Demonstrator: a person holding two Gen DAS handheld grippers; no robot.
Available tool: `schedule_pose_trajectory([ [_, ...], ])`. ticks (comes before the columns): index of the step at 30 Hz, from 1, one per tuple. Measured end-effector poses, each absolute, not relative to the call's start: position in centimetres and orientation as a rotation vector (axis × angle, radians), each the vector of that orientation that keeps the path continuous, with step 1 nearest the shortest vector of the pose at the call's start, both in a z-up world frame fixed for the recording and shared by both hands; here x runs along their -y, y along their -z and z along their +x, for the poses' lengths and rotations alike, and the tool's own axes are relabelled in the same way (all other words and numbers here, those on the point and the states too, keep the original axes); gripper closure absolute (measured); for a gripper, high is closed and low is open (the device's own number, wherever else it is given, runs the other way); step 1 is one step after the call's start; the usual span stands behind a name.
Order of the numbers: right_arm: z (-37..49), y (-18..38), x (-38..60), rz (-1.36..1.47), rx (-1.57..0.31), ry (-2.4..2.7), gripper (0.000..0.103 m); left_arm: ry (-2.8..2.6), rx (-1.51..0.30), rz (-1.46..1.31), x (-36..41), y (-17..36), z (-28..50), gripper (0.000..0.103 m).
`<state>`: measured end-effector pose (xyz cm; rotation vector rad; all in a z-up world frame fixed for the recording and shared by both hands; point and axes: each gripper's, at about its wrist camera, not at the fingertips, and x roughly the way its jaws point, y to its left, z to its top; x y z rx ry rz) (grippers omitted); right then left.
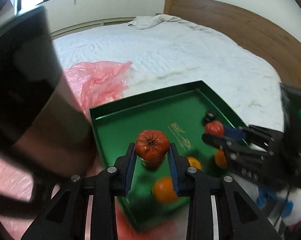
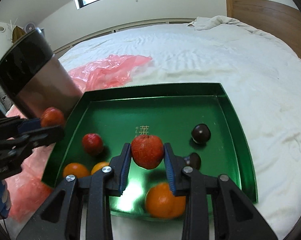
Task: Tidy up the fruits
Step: 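Carry the apple in the right gripper while the left carries the tomato to the tray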
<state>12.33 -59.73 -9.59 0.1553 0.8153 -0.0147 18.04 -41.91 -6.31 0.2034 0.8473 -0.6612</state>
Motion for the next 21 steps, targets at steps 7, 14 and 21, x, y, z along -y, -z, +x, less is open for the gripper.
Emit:
schedule_pose_trajectory([
  [7,14.5,11.4,60.3,0.151,-0.86,-0.001,0.066,0.601,-0.895,0.24,44.5,9.4,21.4,0.076],
  [14,15.4,12.8,60.4,0.128,-0.887,0.011,0.066,0.564,-0.952,0.262,45.2,11.8,23.0,0.076],
  [21,15.6,12.8,60.1,0.101,-0.892,0.021,0.066,0.554,-0.959,0.278,45.7,12.2,23.4,0.076],
])
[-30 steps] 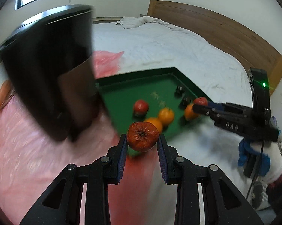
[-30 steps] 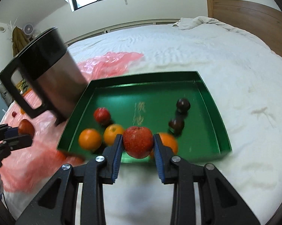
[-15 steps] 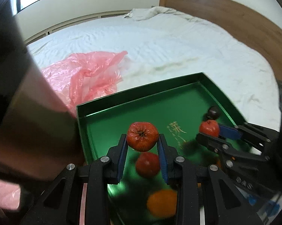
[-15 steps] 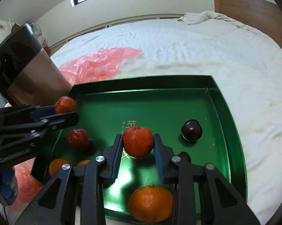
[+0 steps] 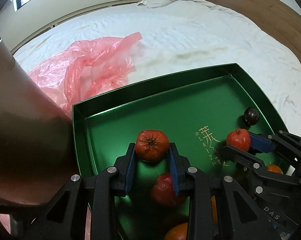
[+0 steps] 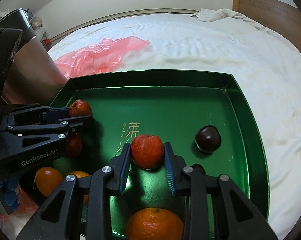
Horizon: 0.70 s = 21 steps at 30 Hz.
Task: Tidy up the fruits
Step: 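Carry the apple in the right gripper while the left carries the tomato to the tray, then open both grippers to release the apple and tomato into the tray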
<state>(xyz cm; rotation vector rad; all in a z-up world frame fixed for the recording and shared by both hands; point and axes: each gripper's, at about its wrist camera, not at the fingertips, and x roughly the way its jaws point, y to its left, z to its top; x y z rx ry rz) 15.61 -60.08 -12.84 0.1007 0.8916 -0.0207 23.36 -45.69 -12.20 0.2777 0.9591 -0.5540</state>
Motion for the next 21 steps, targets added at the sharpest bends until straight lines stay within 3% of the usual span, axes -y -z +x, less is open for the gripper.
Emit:
schedule_pose_trajectory([
  [18,15.5,12.6,60.1,0.098,-0.89,0.034,0.065,0.531,-0.92,0.314,46.0,11.8,22.4,0.075],
  [21,15.3,12.4,60.1,0.098,-0.886,0.037,0.059,0.532,-0.914,0.312,46.1,11.7,22.2,0.071],
])
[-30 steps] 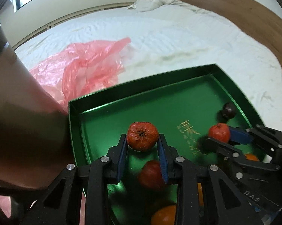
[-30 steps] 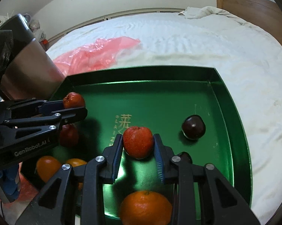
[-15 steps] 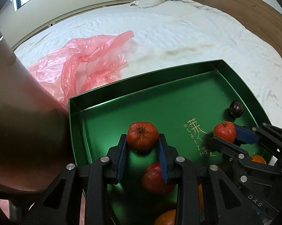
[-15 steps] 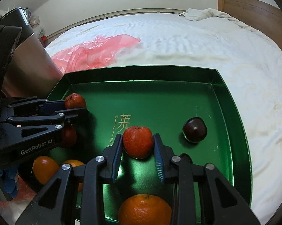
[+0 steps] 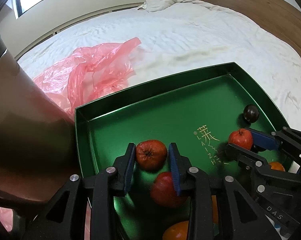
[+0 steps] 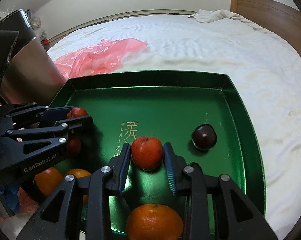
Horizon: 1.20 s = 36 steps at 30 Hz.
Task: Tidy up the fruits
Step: 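Open both grippers to release the apple and tomato into the tray, then withdraw both grippers from the tray back over the pink sheet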
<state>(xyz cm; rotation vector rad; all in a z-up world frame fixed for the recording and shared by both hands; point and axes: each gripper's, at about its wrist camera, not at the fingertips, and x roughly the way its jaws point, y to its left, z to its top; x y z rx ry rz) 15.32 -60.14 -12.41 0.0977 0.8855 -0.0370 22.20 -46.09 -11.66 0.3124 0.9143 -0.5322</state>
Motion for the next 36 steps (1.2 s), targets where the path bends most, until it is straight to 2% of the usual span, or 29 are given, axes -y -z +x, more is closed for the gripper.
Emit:
schedule_pose_trajectory([
  [1,15.2,12.3,60.2,0.097,-0.883,0.038,0.053,0.53,-0.912,0.311,46.1,11.6,22.2,0.067],
  [3,15.1,12.0,60.1,0.093,-0.878,0.04,0.048,0.525,-0.902,0.311,46.1,11.4,22.0,0.064],
  [7,14.8,11.4,60.1,0.092,-0.868,0.043,0.046,0.527,-0.875,0.315,46.2,10.5,21.3,0.057],
  [17,12.7,9.4,59.8,0.103,-0.837,0.057,0.044,0.55,-0.831,0.302,46.3,8.2,19.0,0.052],
  [24,10.3,7.5,60.0,0.103,-0.811,0.079,0.034,0.57,-0.785,0.286,45.8,5.9,16.2,0.047],
  [27,9.2,6.8,60.0,0.101,-0.807,0.087,0.031,0.577,-0.767,0.274,45.2,5.0,15.0,0.04],
  [36,6.7,5.1,59.0,0.084,-0.8,0.102,0.03,0.589,-0.744,0.264,43.3,3.2,12.2,0.038],
])
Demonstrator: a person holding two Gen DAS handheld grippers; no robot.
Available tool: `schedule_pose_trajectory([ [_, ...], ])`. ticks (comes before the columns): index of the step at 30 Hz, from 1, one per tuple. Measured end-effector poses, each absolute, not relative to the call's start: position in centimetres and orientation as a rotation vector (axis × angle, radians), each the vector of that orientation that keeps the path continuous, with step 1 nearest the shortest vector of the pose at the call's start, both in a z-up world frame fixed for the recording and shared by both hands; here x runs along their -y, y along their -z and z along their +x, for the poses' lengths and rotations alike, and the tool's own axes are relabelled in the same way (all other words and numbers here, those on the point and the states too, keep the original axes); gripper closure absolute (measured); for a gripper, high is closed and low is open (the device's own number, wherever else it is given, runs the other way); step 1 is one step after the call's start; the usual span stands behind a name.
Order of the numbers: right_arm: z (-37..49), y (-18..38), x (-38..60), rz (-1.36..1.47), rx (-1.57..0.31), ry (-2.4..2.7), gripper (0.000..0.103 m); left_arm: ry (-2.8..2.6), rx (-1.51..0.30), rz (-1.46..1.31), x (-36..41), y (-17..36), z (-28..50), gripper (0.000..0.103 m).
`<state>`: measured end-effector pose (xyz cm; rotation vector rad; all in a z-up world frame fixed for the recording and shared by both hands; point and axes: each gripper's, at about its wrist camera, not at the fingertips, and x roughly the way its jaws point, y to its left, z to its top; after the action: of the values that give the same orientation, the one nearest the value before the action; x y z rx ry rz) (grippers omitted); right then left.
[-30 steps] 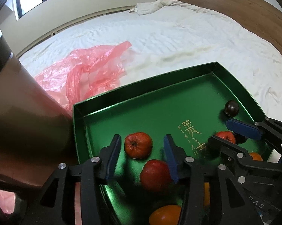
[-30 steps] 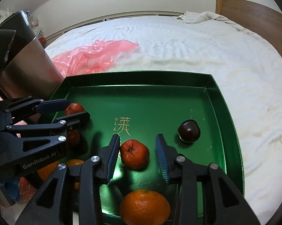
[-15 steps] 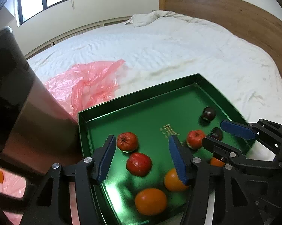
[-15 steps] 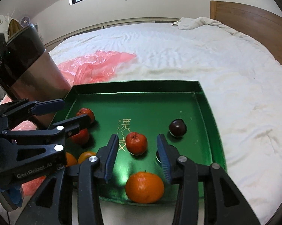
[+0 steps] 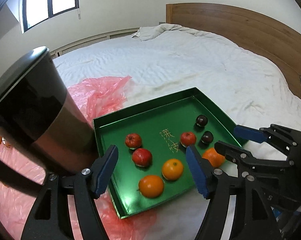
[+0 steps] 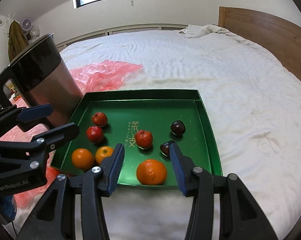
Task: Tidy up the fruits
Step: 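Withdraw both grippers from the tray back over the pink sheet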
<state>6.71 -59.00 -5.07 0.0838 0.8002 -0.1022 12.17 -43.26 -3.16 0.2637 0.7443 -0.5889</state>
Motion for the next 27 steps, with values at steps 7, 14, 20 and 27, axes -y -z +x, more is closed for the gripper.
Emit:
schedule_pose_trajectory([
  [7,5.0,4.1,57.5,0.097,-0.789,0.105,0.028,0.572,-0.735,0.25,40.4,2.3,10.2,0.03],
  [14,3.2,3.2,55.3,0.1,-0.768,0.092,0.016,0.542,-0.739,0.246,37.2,2.2,8.2,0.03],
  [20,1.6,2.4,52.0,0.069,-0.753,0.061,0.0,0.518,-0.735,0.248,34.7,2.4,6.6,0.026],
  [27,0.1,2.3,49.0,0.056,-0.748,0.035,0.0,0.475,-0.731,0.248,31.6,2.5,5.0,0.023],
])
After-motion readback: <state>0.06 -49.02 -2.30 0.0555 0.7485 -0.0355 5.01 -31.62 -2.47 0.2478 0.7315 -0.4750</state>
